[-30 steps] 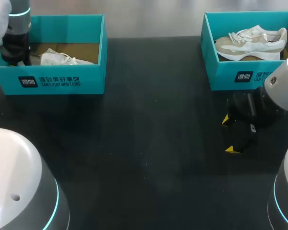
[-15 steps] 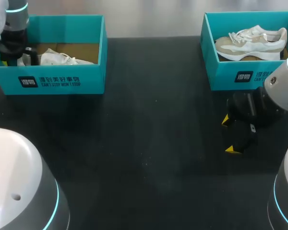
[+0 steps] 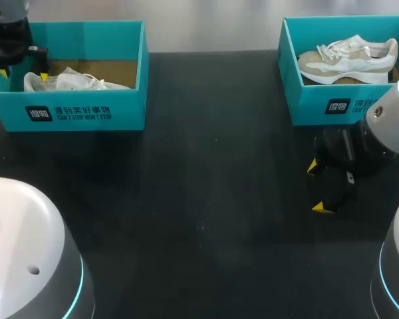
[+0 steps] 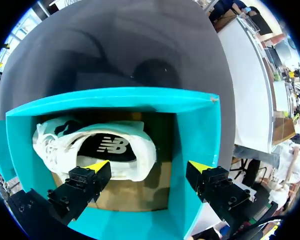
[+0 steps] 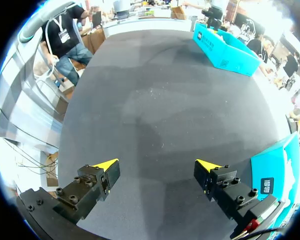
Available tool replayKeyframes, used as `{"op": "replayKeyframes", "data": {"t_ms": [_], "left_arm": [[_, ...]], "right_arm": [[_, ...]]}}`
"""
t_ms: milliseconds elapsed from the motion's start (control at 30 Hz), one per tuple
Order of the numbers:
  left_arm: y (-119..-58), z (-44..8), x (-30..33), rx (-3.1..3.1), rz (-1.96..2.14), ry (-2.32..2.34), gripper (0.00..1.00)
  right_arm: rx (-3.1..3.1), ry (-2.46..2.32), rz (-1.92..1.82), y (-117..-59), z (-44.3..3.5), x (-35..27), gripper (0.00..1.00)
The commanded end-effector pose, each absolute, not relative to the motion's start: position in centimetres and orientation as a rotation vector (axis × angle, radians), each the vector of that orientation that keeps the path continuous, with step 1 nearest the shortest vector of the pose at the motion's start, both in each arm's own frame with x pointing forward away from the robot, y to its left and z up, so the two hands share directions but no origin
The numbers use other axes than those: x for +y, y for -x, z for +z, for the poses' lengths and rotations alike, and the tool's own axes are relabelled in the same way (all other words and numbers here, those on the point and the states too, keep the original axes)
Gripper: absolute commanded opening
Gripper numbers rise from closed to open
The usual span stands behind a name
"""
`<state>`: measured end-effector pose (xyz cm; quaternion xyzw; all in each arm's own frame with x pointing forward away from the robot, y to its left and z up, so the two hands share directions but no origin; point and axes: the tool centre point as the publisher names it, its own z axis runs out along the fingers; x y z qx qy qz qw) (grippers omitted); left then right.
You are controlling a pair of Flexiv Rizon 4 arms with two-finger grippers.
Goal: Take the shoe out of the shoebox, open the shoe tongue, remove and reinsert the insole, then place the shoe into the shoebox
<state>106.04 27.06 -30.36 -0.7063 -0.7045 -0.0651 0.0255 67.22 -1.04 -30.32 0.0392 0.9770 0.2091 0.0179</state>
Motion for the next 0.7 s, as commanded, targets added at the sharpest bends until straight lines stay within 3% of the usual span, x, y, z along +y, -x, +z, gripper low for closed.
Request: {"op": "replayKeyframes", "data": {"t_ms": [33,400,700], "left_arm": [[-104.5,-27.3,27.4,-2.195,-0.194,2.197,1.00],[-100.5,-21.1,27.7,-2.183,-0.138,2.251,1.00],[-97.7,-19.0,27.4,-2.181,-0.111,2.271,1.00]], "right_arm": [[3.033,-0.123,0.646,-67.1,-30.4,-1.0,1.00],[3.033,-0.123,0.646,-67.1,-30.4,-1.0,1.00],[3.033,-0.123,0.646,-67.1,-30.4,-1.0,1.00]]}}
